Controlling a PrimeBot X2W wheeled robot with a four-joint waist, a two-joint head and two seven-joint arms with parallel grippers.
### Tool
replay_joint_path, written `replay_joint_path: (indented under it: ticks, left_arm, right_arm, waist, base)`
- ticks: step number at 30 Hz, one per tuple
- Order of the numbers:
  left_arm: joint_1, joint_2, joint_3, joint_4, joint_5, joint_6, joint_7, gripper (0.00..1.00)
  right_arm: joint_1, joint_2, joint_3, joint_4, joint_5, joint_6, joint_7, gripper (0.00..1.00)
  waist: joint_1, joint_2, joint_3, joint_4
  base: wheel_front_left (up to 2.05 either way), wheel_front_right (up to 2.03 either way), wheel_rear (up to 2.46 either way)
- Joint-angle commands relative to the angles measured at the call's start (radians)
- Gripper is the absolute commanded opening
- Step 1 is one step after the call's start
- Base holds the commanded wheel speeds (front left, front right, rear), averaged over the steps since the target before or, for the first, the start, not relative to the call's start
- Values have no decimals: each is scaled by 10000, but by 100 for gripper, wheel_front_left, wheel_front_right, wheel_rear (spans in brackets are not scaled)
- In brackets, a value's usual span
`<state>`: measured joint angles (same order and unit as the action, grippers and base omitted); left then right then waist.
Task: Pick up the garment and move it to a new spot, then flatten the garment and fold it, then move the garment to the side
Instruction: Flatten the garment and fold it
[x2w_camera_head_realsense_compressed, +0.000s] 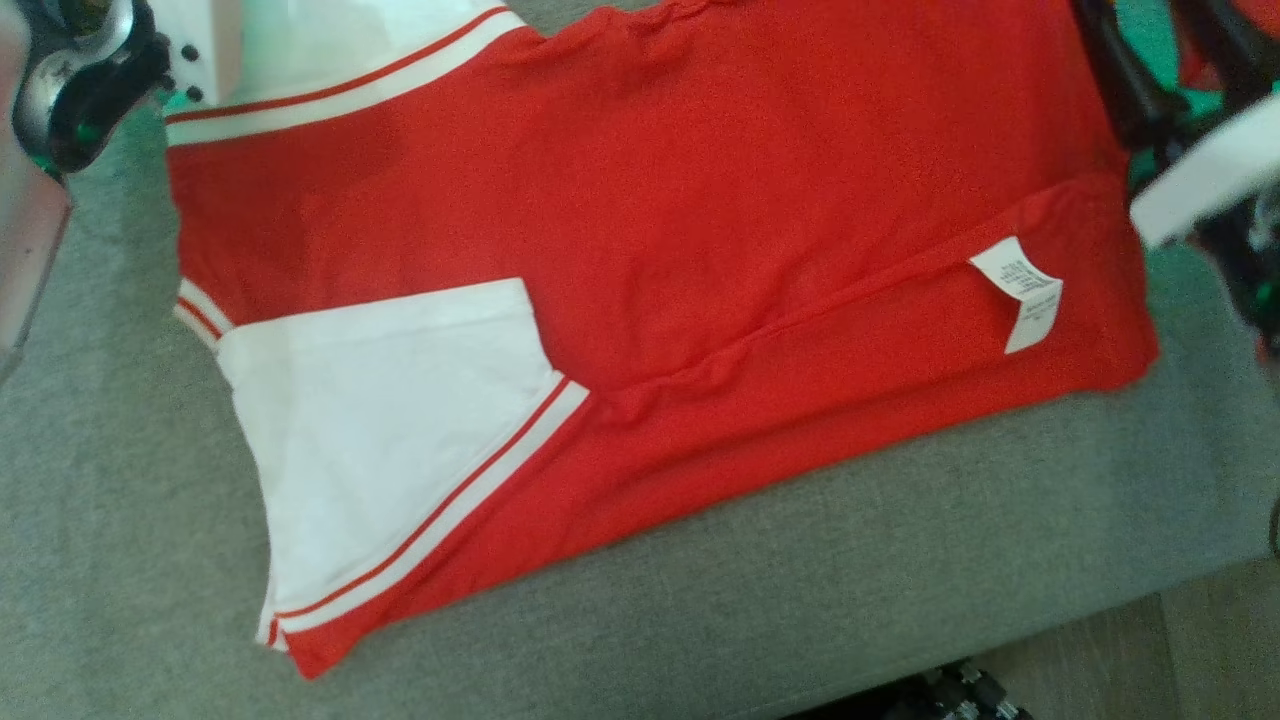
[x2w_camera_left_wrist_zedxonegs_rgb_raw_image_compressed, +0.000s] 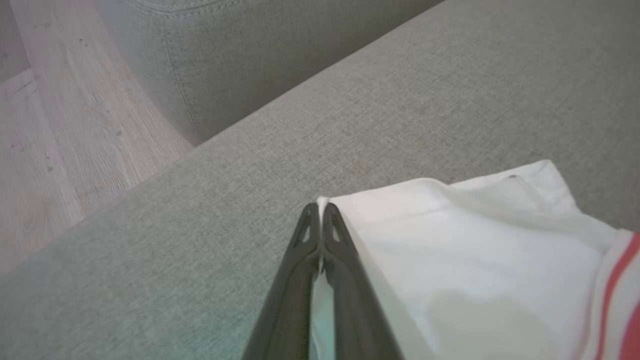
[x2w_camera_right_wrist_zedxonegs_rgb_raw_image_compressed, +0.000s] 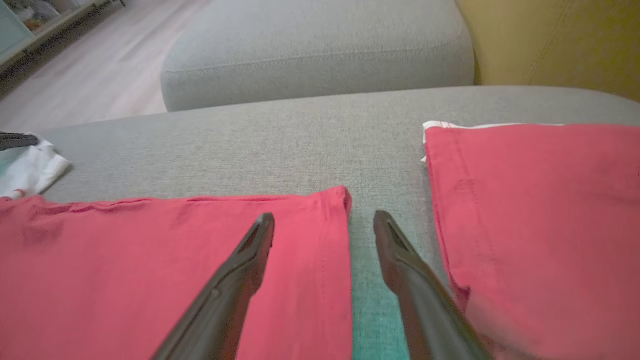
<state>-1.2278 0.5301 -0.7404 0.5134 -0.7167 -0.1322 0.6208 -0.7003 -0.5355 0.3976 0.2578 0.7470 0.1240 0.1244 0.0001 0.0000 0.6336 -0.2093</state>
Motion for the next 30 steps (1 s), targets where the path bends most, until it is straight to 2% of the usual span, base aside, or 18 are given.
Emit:
replay_joint_path:
  ticks: [1, 7, 8, 9, 10, 12, 13, 15, 20, 24, 30]
  left_arm:
    - [-575, 452, 300, -325, -58, 18, -86, 0]
    - [-880, 427, -281, -344, -313, 17, -498, 0]
    - [-925, 428, -361, -322, -362, 17, -548, 0]
    - [-968, 428, -439, -296, -411, 17, -600, 0]
    - [-1009, 423, -515, -265, -462, 17, -655, 0]
    - [-1091, 413, -650, -192, -547, 16, -790, 0]
    - [-1128, 403, -717, -153, -596, 16, -848, 0]
    - [-1203, 394, -845, -76, -677, 16, -984, 0]
    - [-1479, 504, -1165, 20, -695, 16, -1718, 0]
    - [-1851, 550, -1136, 71, -592, 16, -2750, 0]
    - [-2230, 463, -1037, -181, -863, 16, -4212, 0]
  right_arm:
    - [76, -260, 111, -75, 117, 67, 141, 100]
    - [-1685, -348, 973, 1532, 351, 67, 1377, 100]
    - [-1883, -347, 1085, 1721, 347, 67, 1446, 87]
    - [-2056, -349, 1196, 1891, 339, 67, 1491, 66]
    - [-2208, -354, 1294, 2040, 340, 67, 1501, 51]
    - [-2430, -355, 1469, 2285, 380, 67, 1465, 33]
    - [-2519, -356, 1547, 2390, 415, 67, 1435, 18]
    - [-2664, -368, 1713, 2558, 514, 67, 1357, 0]
    - [-3082, -420, 1900, 2961, 661, 67, 497, 0]
    - [-3284, -459, 1852, 3117, 1002, 67, -138, 0]
    - [-3124, -954, 1671, 2887, 1783, 67, -835, 0]
  waist:
    - [-1, 0, 12, 93]
    - [-1, 0, 10, 430]
    - [-1, 0, 4, 463]
    - [-1, 0, -2, 493]
    - [-1, 0, -8, 524]
    - [-1, 0, -15, 580]
    - [-1, 0, -15, 609]
    - [-1, 0, -8, 665]
    - [-1, 0, 18, 757]
    - [-1, 0, -48, 809]
    - [-1, 0, -348, 1082]
  base:
    - [0, 0, 0]
    - [0, 0, 0]
    - [0, 0, 0]
    - [0, 0, 0]
    - [0, 0, 0]
    - [0, 0, 0]
    - [0, 0, 0]
    - [0, 0, 0]
    - [0, 0, 0]
    - [0, 0, 0]
    - [0, 0, 0]
